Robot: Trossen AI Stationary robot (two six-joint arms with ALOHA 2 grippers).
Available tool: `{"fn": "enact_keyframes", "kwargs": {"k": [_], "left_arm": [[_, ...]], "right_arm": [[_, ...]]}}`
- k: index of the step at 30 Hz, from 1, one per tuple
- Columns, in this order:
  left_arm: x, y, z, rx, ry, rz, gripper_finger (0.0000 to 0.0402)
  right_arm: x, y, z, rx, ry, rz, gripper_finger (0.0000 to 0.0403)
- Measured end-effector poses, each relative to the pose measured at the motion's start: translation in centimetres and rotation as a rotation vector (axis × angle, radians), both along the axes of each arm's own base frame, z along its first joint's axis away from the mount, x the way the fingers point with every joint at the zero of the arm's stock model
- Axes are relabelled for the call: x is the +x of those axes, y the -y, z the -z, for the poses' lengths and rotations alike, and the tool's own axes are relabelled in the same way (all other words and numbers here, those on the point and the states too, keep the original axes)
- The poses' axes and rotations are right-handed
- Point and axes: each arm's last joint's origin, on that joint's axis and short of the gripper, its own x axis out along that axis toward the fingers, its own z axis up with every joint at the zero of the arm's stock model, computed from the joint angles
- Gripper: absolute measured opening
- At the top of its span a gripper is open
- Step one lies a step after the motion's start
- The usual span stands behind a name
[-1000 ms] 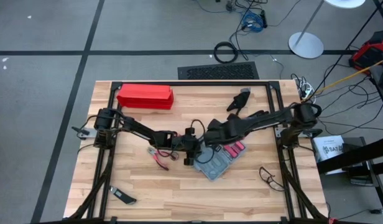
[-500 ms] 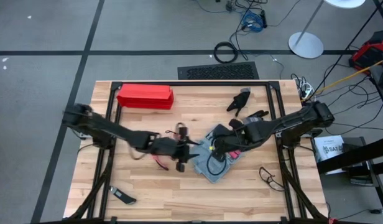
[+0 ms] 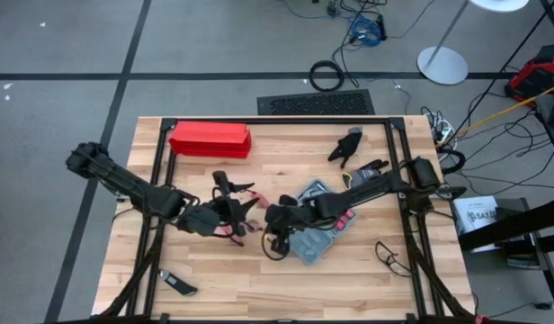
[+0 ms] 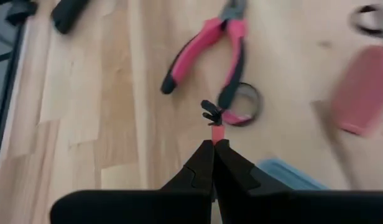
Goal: Prefit tool cases
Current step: Remove the orange hex key set from the gray pre-fit tool case, then remove the orange hammer from the gray pre-fit tool case
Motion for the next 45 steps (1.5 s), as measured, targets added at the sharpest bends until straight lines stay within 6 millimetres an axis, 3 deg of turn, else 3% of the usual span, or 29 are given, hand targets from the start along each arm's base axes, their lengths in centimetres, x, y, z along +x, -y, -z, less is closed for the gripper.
{"fn": "enact_keyframes", "kwargs": {"k": [6, 13, 19, 22, 25, 30, 34, 37, 40, 45], "left_arm": [[0.5, -0.4, 0.5, -0.011, -0.009, -0.028, 0.0202], [1.2, -1.1, 1.0, -0.011, -0.021, -0.064, 0.0202], [1.7, -1.4, 1.4, -0.119, -0.033, 0.029, 0.0202], [2.7, -1.6, 2.1, -0.190, -0.039, 0.067, 0.0202], [4.2, -1.7, 3.7, -0.205, -0.048, 0.041, 0.0202], [7.7, -2.1, 7.2, -0.214, -0.010, 0.003, 0.0202], [9.8, -3.5, 10.3, -0.208, -0.017, -0.048, 0.0202], [10.5, -4.8, 12.3, -0.258, -0.058, -0.076, 0.0202], [10.9, -5.5, 14.0, -0.299, -0.112, -0.064, 0.0202], [11.3, -6.2, 14.7, -0.320, -0.123, -0.053, 0.0202]], "right_arm": [[0.7, 1.4, 0.2, 0.130, 0.011, -0.100, 0.0034], [1.4, 1.1, -1.2, 0.169, 0.163, -0.215, 0.0094], [0.2, 1.5, -2.6, 0.171, 0.102, -0.207, 0.0124], [-1.7, 1.6, -3.1, 0.093, -0.048, -0.154, 0.0121], [-4.8, 1.7, -4.0, -0.105, -0.235, -0.027, 0.0110], [-11.4, 2.7, -6.1, -0.542, -0.520, 0.385, 0.0088], [-14.5, 3.9, -7.0, -0.627, -0.642, 0.651, 0.0074], [-15.3, 4.4, -5.3, -0.632, -0.687, 0.707, 0.0061], [-16.0, 5.1, -2.5, -0.590, -0.753, 0.722, 0.0048], [-18.0, 6.1, 2.8, -0.426, -0.859, 0.743, 0.0024]]}}
